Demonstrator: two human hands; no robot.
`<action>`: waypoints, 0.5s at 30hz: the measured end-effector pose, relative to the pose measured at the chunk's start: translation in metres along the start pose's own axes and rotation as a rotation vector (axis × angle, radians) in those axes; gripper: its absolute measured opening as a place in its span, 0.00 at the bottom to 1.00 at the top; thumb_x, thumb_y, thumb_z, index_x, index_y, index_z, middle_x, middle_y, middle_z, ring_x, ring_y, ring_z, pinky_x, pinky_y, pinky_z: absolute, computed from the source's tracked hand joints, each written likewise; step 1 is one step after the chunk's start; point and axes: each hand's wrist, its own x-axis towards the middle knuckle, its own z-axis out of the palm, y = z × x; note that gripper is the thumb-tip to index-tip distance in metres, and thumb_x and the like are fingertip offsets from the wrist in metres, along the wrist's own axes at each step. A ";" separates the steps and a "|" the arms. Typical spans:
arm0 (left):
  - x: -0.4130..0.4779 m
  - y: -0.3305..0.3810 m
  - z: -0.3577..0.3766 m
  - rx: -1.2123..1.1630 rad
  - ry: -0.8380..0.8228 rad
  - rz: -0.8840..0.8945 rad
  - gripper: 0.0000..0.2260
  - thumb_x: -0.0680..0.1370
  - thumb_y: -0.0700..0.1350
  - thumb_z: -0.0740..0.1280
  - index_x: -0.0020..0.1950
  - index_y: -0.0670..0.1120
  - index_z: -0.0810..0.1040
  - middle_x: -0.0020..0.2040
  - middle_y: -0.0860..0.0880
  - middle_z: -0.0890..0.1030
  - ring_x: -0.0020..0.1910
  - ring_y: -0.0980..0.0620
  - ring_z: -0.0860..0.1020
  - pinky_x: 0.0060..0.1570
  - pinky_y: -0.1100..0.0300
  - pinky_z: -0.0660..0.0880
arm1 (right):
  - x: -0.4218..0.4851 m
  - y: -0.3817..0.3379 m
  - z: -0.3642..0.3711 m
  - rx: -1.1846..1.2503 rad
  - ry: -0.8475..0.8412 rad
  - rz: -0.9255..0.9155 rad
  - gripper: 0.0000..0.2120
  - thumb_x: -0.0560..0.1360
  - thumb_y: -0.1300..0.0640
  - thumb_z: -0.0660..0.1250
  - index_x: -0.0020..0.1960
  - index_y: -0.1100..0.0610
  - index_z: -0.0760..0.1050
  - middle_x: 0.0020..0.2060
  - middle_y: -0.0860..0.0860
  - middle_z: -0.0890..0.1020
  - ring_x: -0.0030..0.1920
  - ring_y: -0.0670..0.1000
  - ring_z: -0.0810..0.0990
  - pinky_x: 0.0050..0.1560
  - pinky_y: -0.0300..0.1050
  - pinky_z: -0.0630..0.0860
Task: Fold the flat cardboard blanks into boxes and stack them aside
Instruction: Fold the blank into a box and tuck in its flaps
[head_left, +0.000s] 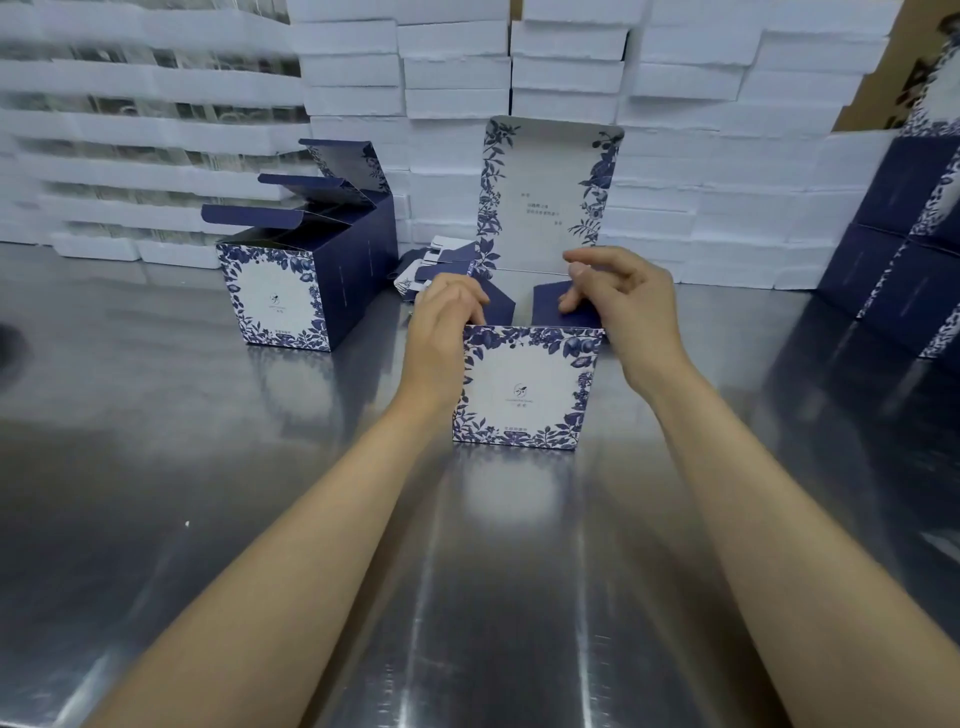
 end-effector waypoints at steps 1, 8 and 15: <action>0.001 -0.001 -0.002 0.009 -0.011 0.017 0.10 0.71 0.39 0.57 0.30 0.47 0.69 0.41 0.52 0.76 0.47 0.55 0.73 0.53 0.63 0.66 | 0.000 0.001 -0.002 -0.016 0.029 0.038 0.09 0.75 0.65 0.69 0.52 0.54 0.79 0.34 0.47 0.81 0.40 0.45 0.79 0.49 0.39 0.75; -0.005 0.000 -0.001 0.114 0.001 0.077 0.12 0.73 0.39 0.55 0.31 0.50 0.66 0.41 0.54 0.74 0.47 0.52 0.72 0.55 0.52 0.64 | 0.005 0.004 -0.001 0.221 -0.042 0.471 0.23 0.75 0.67 0.60 0.63 0.45 0.70 0.39 0.44 0.84 0.35 0.45 0.80 0.33 0.37 0.75; -0.004 -0.001 -0.001 0.167 0.016 0.069 0.12 0.77 0.44 0.52 0.35 0.49 0.68 0.39 0.57 0.71 0.47 0.46 0.68 0.48 0.60 0.65 | 0.005 0.005 0.001 0.137 -0.037 0.398 0.11 0.76 0.65 0.59 0.46 0.51 0.76 0.43 0.53 0.81 0.40 0.53 0.79 0.36 0.42 0.72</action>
